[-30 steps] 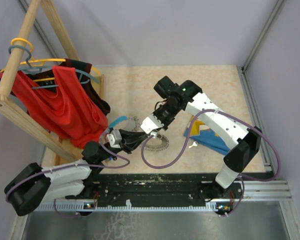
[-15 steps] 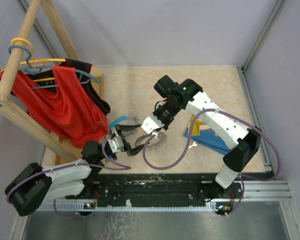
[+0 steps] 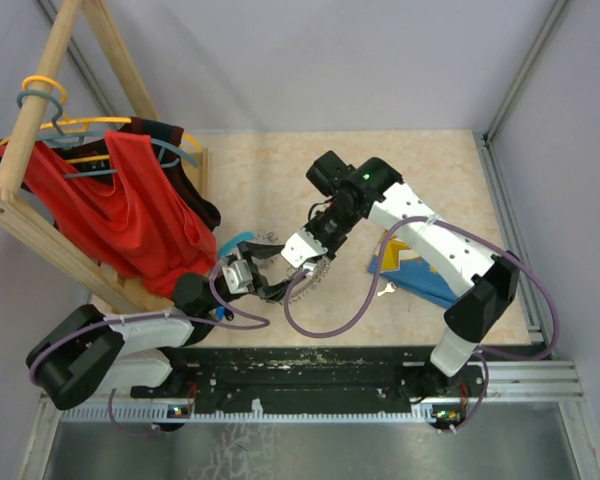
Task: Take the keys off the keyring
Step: Remove the key from the keyring.
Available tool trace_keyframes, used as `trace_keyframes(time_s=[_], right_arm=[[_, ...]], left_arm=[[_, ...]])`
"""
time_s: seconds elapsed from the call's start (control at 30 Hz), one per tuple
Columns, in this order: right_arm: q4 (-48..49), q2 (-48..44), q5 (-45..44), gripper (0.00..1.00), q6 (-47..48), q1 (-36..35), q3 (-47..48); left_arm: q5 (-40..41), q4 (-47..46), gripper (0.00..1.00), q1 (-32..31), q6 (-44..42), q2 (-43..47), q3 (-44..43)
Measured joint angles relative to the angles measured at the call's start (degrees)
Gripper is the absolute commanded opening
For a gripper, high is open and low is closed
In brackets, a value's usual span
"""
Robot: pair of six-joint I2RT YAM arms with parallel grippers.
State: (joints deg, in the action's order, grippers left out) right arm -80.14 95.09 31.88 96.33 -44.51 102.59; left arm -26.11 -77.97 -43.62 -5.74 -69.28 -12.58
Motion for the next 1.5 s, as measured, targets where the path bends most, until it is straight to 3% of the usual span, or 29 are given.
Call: trace_keyframes(time_s=[0.3,0.57,1.03,1.3,1.5], right_arm=[[0.5,1.8,0.1,0.00,-2.0,-0.1,0.6],[1.4,1.8,0.0,0.00,-5.0,-0.4,0.7],[4.2,1.9,-2.3,0.00,-10.1,-1.3,1.4],[5.3,1.9,-3.6,0.00,-12.9,-1.9,1.4],[5.6,1.9,-3.7,0.00,-13.7,-1.9,1.4]], left_arm=[[1.2,-3.1,0.72,-0.6,1.7,-2.7,-0.5],[4.9,-2.4,0.62,-2.2,-0.4,-2.6,-0.5],[12.3,9.1,0.54,-4.0,-3.2,1.3,-1.4],[14.4,10.8,0.52,-4.3,-3.1,1.6,-1.6],[15.0,10.7,0.45,-4.5,-3.2,1.6,-1.6]])
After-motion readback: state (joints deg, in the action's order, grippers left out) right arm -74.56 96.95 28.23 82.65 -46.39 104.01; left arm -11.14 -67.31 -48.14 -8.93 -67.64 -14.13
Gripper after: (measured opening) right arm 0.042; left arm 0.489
